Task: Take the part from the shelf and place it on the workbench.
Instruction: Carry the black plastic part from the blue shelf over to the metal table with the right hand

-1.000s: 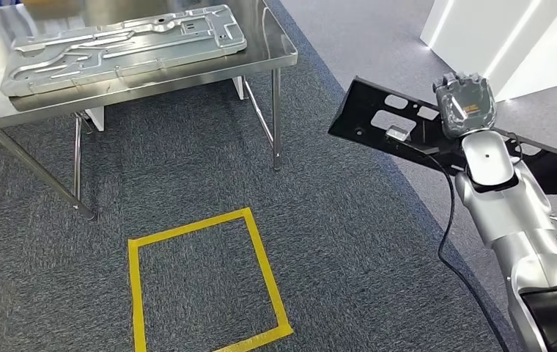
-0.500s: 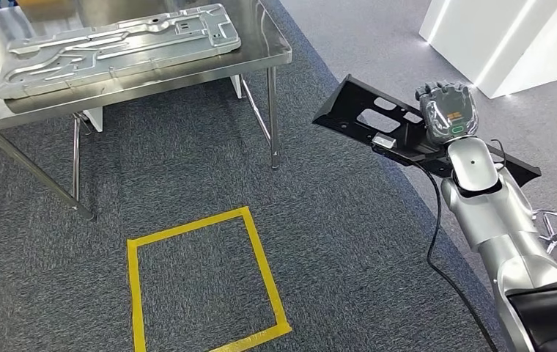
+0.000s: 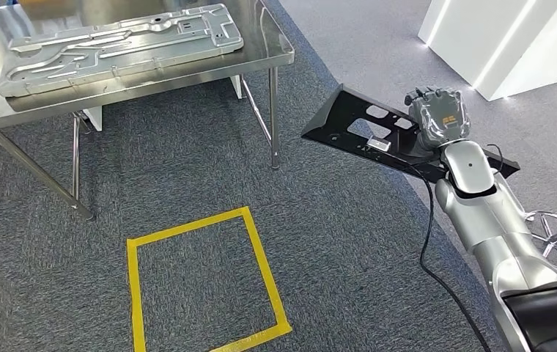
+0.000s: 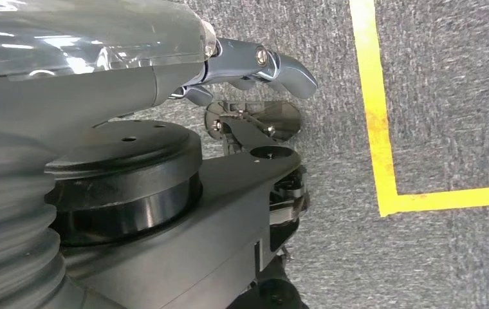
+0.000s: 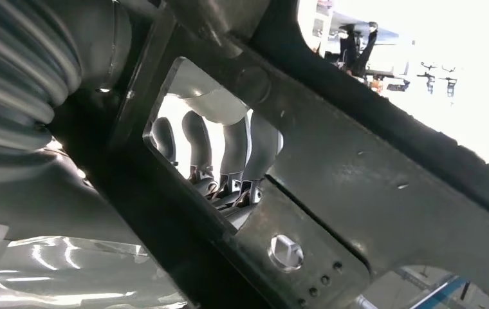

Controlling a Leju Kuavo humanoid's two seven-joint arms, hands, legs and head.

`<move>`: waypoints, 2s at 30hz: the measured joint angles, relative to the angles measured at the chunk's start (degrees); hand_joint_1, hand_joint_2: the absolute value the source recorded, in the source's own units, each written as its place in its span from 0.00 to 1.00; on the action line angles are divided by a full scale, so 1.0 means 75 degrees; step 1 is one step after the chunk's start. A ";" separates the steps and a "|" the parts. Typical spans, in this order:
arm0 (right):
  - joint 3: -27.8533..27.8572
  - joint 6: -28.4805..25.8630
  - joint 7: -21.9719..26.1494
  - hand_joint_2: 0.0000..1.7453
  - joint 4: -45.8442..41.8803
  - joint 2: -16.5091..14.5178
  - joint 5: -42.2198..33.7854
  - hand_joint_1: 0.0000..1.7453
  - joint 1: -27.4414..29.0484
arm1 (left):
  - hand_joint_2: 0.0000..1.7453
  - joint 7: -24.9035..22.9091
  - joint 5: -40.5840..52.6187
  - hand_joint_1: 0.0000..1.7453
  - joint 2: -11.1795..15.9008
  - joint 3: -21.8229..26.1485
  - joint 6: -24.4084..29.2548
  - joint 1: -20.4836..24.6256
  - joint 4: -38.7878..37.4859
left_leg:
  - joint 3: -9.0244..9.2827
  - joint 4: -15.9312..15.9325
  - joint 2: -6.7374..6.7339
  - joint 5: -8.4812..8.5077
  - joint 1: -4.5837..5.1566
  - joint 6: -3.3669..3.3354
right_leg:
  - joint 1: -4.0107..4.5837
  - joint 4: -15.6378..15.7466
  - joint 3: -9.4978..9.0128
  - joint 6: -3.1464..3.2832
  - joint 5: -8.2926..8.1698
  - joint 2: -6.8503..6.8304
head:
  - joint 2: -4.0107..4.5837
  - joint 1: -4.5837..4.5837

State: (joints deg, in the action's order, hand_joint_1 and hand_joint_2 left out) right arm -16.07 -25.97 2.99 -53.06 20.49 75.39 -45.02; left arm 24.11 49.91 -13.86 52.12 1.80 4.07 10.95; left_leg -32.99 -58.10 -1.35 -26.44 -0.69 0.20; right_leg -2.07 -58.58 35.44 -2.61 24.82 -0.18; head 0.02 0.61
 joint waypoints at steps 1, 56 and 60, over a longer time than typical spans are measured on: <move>-0.0015 -0.0021 0.0029 1.00 0.0012 -0.0007 -0.0070 1.00 0.0002 | 1.00 -0.0001 -0.0012 0.00 -0.0001 0.0004 0.0023 -0.0001 0.0000 | 0.0000 -0.0001 0.0000 0.0000 0.0000 0.0000 | 0.0000 0.0000 0.0000 -0.0001 -0.0001 0.0000 | 0.0000 0.0000; -0.0170 0.0090 -0.0160 1.00 -0.0807 -0.0075 -0.0706 1.00 0.0782 | 1.00 -0.0282 -0.0455 0.00 -0.0020 0.0461 -0.0092 0.0004 0.0000 | 0.0090 -0.0107 0.0493 0.0082 0.0290 -0.0607 | 0.0234 -0.1409 0.0421 0.0060 0.1654 0.0100 | 0.0000 0.0020; -0.0106 0.0141 -0.0261 1.00 -0.0911 0.0059 -0.0700 1.00 0.0825 | 1.00 -0.0265 -0.0495 0.00 -0.0051 0.0485 -0.0126 0.0018 -0.0009 | 0.0243 -0.0131 0.0680 -0.0108 0.0308 -0.0505 | 0.0263 -0.0096 0.0220 0.0193 -0.0045 0.0254 | 0.0000 0.0020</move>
State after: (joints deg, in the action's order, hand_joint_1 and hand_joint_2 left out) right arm -16.87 -24.91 1.04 -59.89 20.93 70.14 -38.83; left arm 22.12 46.20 -14.24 55.76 0.85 4.20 10.88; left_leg -31.16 -59.08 3.76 -27.24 1.62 -3.59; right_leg -0.10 -59.30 37.09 -1.16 24.48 1.72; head 0.02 0.76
